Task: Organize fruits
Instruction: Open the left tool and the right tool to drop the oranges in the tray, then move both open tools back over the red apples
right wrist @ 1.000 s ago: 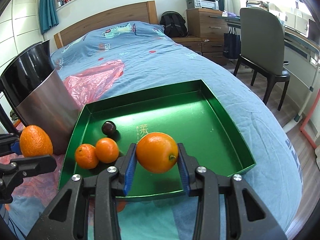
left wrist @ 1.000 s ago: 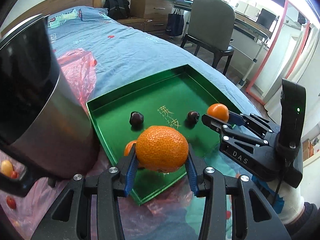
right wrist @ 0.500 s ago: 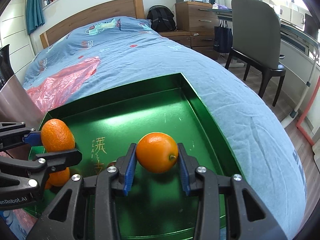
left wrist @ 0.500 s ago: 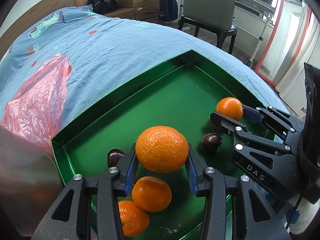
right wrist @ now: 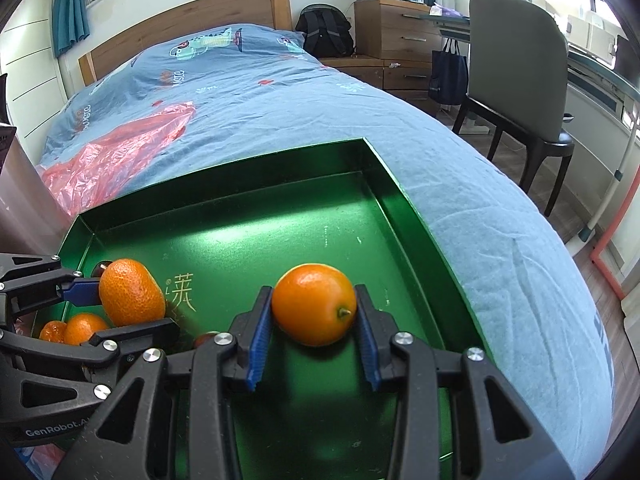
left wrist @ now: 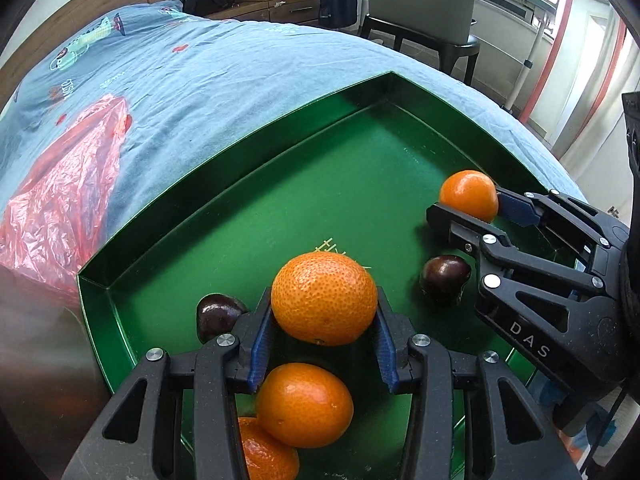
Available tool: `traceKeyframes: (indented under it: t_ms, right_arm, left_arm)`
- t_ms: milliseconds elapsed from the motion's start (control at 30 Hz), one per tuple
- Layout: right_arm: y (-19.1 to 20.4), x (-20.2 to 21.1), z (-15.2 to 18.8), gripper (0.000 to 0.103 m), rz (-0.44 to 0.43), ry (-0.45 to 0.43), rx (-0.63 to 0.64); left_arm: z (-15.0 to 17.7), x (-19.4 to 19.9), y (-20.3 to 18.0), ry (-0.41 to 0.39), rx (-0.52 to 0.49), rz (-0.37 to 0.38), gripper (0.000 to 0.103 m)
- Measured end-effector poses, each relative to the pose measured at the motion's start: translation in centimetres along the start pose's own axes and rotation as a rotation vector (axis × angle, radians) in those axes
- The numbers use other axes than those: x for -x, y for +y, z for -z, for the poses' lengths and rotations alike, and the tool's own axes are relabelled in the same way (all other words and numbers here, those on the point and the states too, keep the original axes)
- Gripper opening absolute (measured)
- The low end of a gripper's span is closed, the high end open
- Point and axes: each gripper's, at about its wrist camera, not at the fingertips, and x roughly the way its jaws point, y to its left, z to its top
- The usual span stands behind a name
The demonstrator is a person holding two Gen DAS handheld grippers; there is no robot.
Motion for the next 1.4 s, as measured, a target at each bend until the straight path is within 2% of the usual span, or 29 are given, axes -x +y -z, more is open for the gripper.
traceKeyframes:
  t_ms: [167,200,233,267,567,767,933,1167,1400]
  right_arm:
    - [0.1,0.1,0.0,0.046,0.004,0.009,0.001]
    - [0.1,0.2,0.0,0.049,0.004,0.013,0.001]
    - [0.1,0.2,0.0,0.06,0.004,0.017,0.001]
    - [0.2,0.3,0.0,0.065,0.006,0.019,0.001]
    - [0.4,3.7,-0.2,0.073,0.028,-0.001,-0.017]
    - [1.3,7.1,-0.2,0.079,0.036,-0.025,-0.018]
    - [2.7,9.5,0.7,0.084,0.03,-0.032,-0.011]
    - [5.3,12.2,2.1,0.09,0.012,-0.041,-0.011]
    - [8.0,14.0,3.5,0.098,-0.008,-0.038,0.007]
  left_arm:
    - [0.0,0.8,0.3,-0.004,0.011,-0.025,0.04]
    - [0.0,1.1,0.4,-0.011,0.011,-0.032,0.041]
    - [0.1,1.6,0.4,-0.019,0.008,-0.038,0.042]
    - [0.1,2.0,0.5,-0.025,0.006,-0.04,0.045]
    - [1.6,7.2,0.3,-0.081,0.021,-0.026,0.051]
    - [4.4,10.8,0.0,-0.109,0.037,0.003,0.051]
    - [7.3,13.3,-0.1,-0.126,0.024,-0.007,0.051]
    - [11.6,15.6,0.9,-0.124,0.068,-0.036,0.059]
    - [15.7,17.0,3.6,-0.115,0.132,-0.085,0.063]
